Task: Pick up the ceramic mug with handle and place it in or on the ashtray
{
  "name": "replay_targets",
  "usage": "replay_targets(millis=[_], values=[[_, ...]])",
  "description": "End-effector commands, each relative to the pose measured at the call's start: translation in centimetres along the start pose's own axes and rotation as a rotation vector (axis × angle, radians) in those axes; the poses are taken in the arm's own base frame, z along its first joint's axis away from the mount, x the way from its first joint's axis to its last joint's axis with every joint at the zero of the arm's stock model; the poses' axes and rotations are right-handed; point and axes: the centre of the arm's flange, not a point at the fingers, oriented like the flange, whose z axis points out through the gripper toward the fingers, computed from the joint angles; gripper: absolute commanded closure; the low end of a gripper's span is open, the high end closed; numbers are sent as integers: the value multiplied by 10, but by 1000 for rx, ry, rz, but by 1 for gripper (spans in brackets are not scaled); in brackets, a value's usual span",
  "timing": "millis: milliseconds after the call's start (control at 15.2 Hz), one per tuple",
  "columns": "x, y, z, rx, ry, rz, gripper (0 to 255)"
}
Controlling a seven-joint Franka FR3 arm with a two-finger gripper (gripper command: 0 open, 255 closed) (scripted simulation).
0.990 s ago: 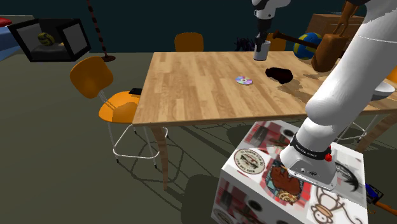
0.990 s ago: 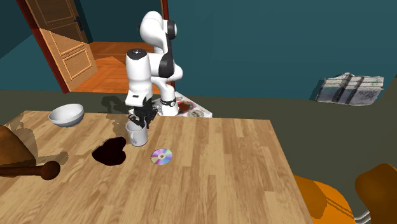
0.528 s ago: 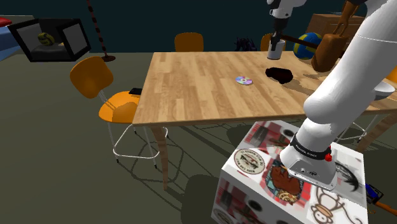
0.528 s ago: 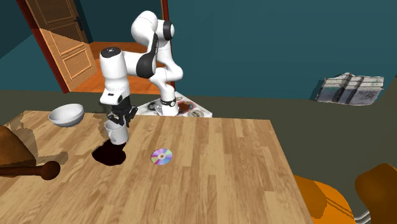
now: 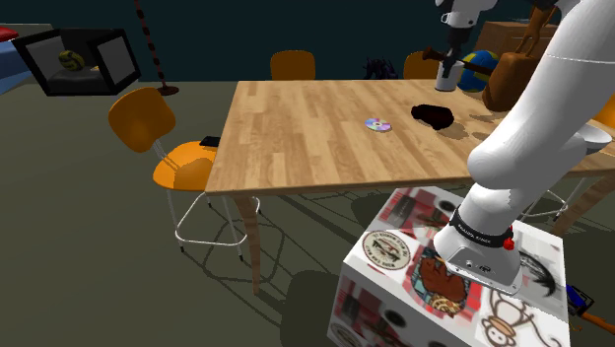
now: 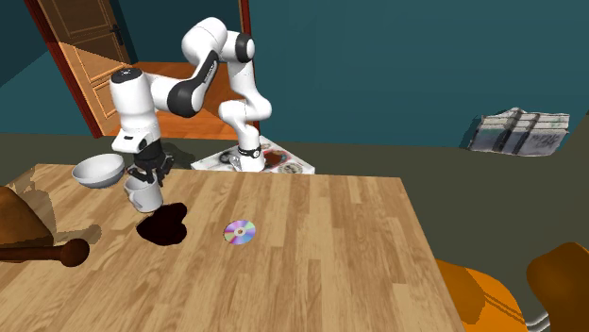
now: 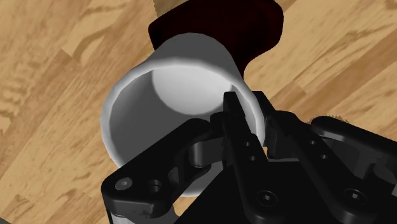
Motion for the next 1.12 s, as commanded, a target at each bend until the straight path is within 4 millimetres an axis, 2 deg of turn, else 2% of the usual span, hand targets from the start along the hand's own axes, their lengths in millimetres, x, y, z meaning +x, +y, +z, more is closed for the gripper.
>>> replay_targets(millis=[0,1056], values=[[-4,2,8,0,0,-1,255],[1,-4,92,0,0,-1,255]])
